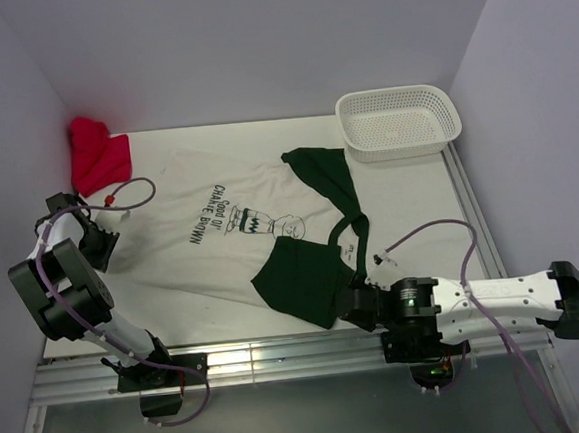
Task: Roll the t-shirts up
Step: Flatten the tshirt
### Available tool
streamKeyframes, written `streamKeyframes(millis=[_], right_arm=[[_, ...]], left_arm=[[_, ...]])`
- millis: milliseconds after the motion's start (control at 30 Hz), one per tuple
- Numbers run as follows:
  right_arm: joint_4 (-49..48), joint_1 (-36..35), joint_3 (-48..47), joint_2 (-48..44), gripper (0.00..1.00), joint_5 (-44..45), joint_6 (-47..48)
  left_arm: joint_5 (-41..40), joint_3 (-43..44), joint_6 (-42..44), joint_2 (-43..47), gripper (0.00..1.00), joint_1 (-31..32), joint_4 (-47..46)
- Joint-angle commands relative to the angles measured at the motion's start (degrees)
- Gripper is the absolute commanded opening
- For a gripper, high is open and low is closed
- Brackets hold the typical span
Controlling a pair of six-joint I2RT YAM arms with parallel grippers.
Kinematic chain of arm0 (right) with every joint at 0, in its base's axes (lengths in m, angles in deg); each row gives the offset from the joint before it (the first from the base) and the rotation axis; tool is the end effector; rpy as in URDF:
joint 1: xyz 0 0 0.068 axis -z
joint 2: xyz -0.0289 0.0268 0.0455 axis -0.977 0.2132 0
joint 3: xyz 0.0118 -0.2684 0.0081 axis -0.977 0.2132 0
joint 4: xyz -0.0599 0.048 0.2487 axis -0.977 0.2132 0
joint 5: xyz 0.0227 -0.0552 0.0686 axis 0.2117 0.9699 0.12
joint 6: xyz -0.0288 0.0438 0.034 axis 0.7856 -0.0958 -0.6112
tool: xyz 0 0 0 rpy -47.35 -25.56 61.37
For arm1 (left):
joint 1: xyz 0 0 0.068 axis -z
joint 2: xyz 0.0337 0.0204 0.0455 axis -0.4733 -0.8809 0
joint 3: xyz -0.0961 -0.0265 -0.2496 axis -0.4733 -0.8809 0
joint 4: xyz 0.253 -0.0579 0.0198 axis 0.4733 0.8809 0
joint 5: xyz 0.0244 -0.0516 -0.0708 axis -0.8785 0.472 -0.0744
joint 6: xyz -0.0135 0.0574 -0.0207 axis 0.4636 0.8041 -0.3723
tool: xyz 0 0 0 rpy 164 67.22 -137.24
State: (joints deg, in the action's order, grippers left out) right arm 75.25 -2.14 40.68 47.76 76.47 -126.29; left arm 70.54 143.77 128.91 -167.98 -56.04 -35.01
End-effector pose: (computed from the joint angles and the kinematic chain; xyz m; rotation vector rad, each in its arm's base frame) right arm 0.0455 0.1414 0.1761 0.6293 2.5971 0.5573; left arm 0.2722 0.1411 0.1707 0.5701 2.8474 0.1930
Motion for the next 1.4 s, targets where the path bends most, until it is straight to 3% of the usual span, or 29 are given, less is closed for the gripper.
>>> streamKeyframes(millis=[0, 200, 333, 533, 700, 1000, 1367], right_arm=[[8.3, 3.4, -6.0, -5.8, 0.57, 10.3, 1.3], [-7.5, 26.7, -5.7, -8.9, 0.56, 2.8, 27.0], [-13.7, 37.7, -8.9, 2.6, 0.52, -1.7, 35.4], [-19.3, 40.8, -13.7, 15.8, 0.49, -4.3, 41.0], [-22.0, 41.6, -13.7, 20.5, 0.49, -6.1, 41.9], [-26.1, 42.4, -13.1, 27.3, 0.49, -8.8, 42.8], [-27.8, 42.8, -13.4, 32.6, 0.50, -9.5, 43.6]], left_arm=[[2.5, 3.6, -0.2, -0.1, 0.29, -0.3, 1.7], [3.1, 4.2, -0.9, -0.7, 0.31, -0.3, 1.9], [4.1, 6.4, -1.9, 0.1, 0.42, -0.3, 2.8], [9.0, 14.4, -4.6, -0.8, 0.54, -0.3, 6.1], [10.8, 18.7, -5.5, -4.1, 0.55, 0.3, 9.7], [6.4, 8.3, -3.5, -1.5, 0.53, 0.0, 4.1], [5.1, 2.8, -2.4, 2.2, 0.58, -2.4, 2.3]])
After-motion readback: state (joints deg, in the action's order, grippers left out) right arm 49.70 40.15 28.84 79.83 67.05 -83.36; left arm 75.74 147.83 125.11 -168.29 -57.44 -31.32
